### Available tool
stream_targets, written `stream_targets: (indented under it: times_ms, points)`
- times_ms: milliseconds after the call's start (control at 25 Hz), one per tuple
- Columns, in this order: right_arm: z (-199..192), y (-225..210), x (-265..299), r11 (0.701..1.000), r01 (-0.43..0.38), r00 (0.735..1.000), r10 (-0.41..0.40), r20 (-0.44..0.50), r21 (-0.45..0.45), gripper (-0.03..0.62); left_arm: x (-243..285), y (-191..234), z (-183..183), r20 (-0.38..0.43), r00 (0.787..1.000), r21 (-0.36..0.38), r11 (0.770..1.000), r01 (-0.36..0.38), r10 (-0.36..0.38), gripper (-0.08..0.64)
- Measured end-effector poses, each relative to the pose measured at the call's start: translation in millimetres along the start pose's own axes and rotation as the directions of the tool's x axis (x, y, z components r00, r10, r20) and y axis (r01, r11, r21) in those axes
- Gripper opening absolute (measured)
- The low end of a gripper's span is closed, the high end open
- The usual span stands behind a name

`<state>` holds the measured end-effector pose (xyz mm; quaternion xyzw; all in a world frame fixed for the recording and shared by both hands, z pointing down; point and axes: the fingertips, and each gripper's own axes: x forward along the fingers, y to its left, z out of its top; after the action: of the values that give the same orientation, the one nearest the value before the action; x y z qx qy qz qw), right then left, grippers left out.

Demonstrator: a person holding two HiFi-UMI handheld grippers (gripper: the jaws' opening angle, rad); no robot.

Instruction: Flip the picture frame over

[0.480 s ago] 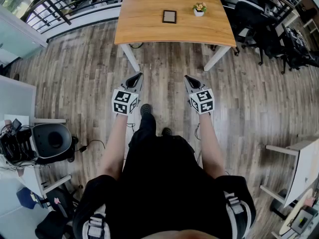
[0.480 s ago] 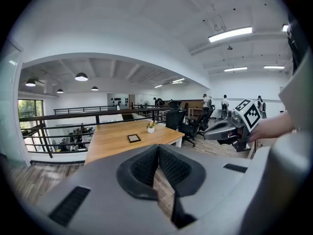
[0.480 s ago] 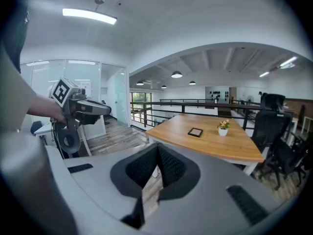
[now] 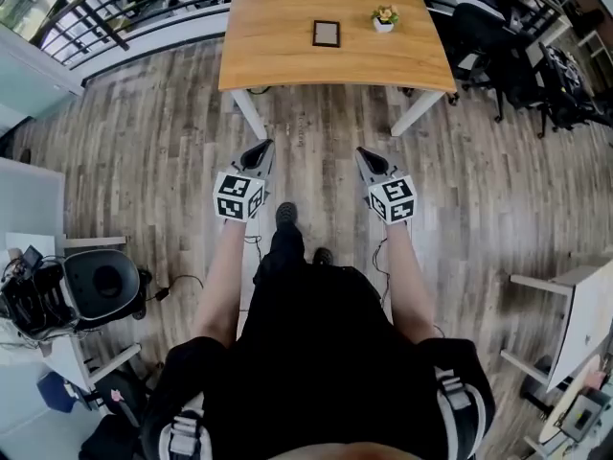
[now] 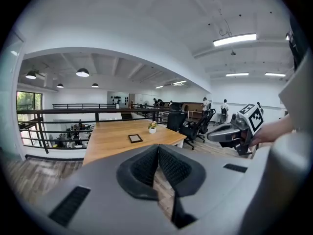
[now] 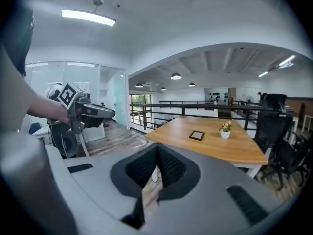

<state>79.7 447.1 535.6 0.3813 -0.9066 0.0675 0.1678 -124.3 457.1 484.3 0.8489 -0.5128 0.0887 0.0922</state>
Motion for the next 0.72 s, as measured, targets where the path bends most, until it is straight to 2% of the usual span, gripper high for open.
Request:
stream_targets:
  times_ms: [360, 720]
  points:
    - [13.9, -32.5, 43.4, 0.995, 0.076, 0.997, -0.074, -0.018, 0.063, 0.008, 37.8, 41.9, 7.4, -0.006, 0.999, -0.037, 0.998, 0.041, -0.041, 0.021]
    - [26.5, -49.8, 100.9, 0.987, 0.082, 0.997, -0.079, -0.025, 0.135, 0.008, 85.6, 89.5, 18.2, -0.004, 0.997, -0.071, 0.994, 0.077, -0.078, 0.021]
